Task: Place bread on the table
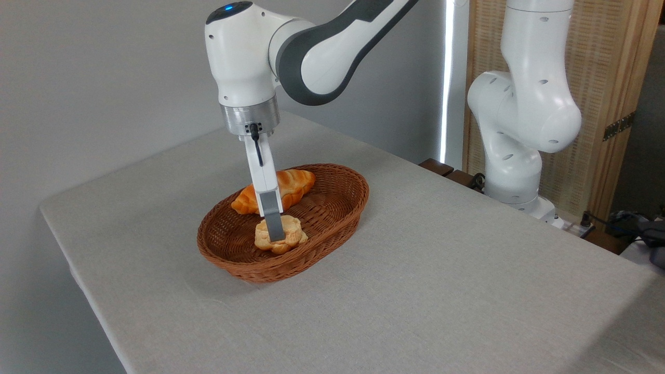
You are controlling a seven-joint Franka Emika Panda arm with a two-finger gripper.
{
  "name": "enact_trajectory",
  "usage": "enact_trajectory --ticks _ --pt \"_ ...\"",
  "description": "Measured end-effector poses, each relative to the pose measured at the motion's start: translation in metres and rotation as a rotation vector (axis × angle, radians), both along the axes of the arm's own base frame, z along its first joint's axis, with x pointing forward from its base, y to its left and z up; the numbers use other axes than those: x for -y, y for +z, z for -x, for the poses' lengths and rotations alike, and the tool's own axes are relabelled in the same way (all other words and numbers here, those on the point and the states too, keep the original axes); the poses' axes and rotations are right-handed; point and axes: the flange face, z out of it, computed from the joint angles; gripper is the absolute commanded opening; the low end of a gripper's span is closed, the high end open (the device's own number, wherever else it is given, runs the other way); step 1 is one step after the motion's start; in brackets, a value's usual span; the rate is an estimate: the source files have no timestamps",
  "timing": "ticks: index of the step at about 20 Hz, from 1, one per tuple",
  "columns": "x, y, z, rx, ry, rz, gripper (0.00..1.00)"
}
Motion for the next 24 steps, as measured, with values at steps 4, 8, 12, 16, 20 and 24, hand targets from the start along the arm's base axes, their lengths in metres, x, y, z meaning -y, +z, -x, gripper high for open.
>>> enact_trajectory --ticks 4,8,12,16,20,24 --pt "-0.002 0.004 -0.001 0.007 0.004 0.003 0.66" --pt "-0.005 0.017 -0.005 0.031 0.052 0.023 0.66" --pt "-0.016 0.034 -0.011 0.055 0.118 0.058 0.66" --pt "-0.054 0.053 -0.018 0.038 0.201 0.08 0.66" --pt "-0.103 0.072 -0.026 0.049 0.288 0.093 0.7" --pt "-0.13 0.071 -0.029 0.048 0.336 0.096 0.87"
